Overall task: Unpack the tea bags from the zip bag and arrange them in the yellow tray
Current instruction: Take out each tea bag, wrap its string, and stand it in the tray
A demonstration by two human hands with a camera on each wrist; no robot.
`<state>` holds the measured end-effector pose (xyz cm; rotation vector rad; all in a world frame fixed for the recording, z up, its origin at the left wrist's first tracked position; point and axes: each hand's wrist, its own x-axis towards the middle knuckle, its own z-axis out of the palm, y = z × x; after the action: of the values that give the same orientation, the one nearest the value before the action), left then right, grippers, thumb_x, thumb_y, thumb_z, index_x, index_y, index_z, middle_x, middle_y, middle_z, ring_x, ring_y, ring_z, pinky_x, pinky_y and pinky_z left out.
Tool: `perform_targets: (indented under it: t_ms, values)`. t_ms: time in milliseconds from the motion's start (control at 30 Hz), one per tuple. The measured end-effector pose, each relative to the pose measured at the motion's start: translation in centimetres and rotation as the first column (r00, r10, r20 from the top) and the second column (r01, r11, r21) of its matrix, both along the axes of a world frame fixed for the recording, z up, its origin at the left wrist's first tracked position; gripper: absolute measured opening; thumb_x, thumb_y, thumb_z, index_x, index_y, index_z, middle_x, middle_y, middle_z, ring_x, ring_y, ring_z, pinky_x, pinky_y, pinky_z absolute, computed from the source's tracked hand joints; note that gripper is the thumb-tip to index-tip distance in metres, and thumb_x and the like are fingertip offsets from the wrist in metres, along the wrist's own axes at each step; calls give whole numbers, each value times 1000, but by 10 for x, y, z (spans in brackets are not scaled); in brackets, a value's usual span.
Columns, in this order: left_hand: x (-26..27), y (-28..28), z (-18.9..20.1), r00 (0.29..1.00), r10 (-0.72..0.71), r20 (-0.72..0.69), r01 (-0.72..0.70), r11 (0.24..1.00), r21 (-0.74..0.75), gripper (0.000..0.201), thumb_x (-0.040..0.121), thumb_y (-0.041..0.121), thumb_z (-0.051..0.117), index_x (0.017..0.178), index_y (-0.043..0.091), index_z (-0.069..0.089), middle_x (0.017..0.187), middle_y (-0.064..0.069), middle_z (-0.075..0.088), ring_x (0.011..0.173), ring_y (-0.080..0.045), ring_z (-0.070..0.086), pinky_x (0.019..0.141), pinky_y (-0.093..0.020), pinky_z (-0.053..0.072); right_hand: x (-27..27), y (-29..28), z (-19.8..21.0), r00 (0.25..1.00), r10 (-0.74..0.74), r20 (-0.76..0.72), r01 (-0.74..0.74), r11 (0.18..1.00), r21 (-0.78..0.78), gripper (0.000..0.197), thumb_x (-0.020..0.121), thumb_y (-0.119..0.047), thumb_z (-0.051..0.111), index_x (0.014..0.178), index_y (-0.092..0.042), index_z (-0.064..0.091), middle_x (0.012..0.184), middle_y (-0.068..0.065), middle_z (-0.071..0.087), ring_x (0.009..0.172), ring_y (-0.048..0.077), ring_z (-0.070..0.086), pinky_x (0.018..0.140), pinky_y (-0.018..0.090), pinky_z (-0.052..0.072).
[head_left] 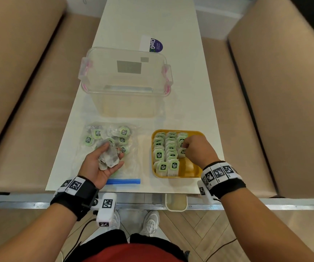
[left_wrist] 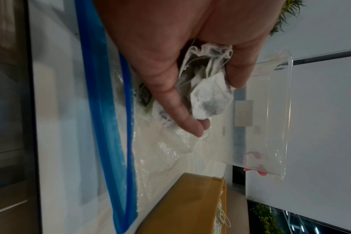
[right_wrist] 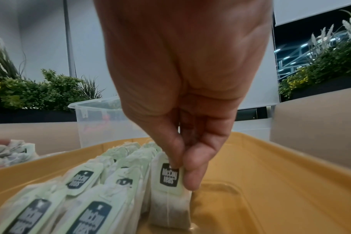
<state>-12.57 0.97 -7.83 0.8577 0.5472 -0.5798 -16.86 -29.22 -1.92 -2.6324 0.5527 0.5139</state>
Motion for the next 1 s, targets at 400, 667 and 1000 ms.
perform_targets:
  t_ms: [400, 667, 1000]
  values:
    - [-1, -7, 10, 999, -46, -15, 45, 998, -36, 21, 90, 26, 64, 108, 13, 67, 97, -12, 73, 86, -28, 75, 74, -42, 62, 0, -7, -1, 990, -71, 122, 74, 997, -23, 42, 82, 3, 55, 119, -14, 63, 120, 9, 59, 105, 25, 58, 83, 32, 50]
    - [-2, -18, 15, 998, -10, -64, 1, 991, -130, 29, 98, 28, 57, 89, 12, 79, 98, -14, 73, 85, -26, 73, 76, -42, 61, -6, 83, 21, 775, 395, 494, -440, 897, -26, 26, 84, -17, 67, 111, -17, 64, 110, 0, 54, 90, 18, 58, 68, 29, 48]
    - [-5, -23, 17, 995, -51, -82, 33, 977, -208, 25, 96, 27, 56, 108, 8, 68, 97, -10, 75, 81, -20, 73, 60, -31, 61, -1, 138, -14, 626, 601, 498, -625, 768, -140, 34, 76, -14, 65, 110, -9, 63, 110, 11, 54, 84, 30, 52, 62, 43, 48]
